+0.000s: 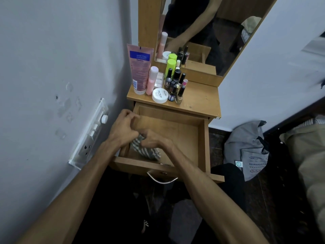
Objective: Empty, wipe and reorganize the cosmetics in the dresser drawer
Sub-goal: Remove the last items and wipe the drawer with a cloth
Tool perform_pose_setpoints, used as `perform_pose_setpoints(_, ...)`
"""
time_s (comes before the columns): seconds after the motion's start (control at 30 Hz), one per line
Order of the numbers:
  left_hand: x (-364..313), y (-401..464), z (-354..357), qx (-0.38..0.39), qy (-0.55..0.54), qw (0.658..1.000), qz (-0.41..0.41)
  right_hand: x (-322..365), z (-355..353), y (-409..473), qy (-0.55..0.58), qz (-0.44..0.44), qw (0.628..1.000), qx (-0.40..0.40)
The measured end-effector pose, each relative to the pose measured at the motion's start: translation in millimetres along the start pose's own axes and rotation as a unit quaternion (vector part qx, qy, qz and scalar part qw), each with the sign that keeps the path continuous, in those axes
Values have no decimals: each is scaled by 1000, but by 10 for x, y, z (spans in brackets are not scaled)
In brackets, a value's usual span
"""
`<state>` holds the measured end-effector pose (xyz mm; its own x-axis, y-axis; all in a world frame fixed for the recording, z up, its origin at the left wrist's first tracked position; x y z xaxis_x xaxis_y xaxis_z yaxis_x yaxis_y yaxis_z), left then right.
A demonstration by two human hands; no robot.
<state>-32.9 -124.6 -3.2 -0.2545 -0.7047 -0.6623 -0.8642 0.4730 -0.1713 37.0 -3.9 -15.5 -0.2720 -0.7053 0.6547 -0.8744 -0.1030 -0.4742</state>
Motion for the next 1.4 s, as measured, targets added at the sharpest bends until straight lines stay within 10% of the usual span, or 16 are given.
perform_pose_setpoints(0.23,-85,-167,-68,31,234,963,131,66,97,-104,-28,-26,995,95)
perform_pose_setpoints(0.4,-317,-204,-88,19,211,966,147,91,-147,-118,-113,-72,991,7)
perform_pose_setpoints(0.53,-376,-162,-17,2,136,985,102,172,-542,-172,-339,-183,909,-160)
perform_pose_setpoints(0.73,-529,-19,331,-13,111,994,17,10,-574,3,-482,-241,831,-140)
perform_pose_setpoints(0.87,-528,86,661,20,121,990,-76,-337,-446,-6,-489,-216,841,-89)
perform_pose_setpoints(1.07,-823,284,947,56,25,996,-65,-674,-690,-332,-392,-132,904,-105)
perform_pose_setpoints(1.4,-1259,252,1361,125,17,991,33,-1076,-807,-713,-420,38,902,-95)
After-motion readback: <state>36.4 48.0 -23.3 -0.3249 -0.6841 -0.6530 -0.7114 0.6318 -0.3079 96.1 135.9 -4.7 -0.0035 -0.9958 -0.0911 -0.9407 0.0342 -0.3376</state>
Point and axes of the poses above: each hand's wrist, its own y-axis towards the middle knuckle, its own z-axis out of the palm, x = y × z, the point moved 3 cm from there along y, towards the middle knuckle, and after that the axes turned 8 degrees about -z, right-handed, at the moved point
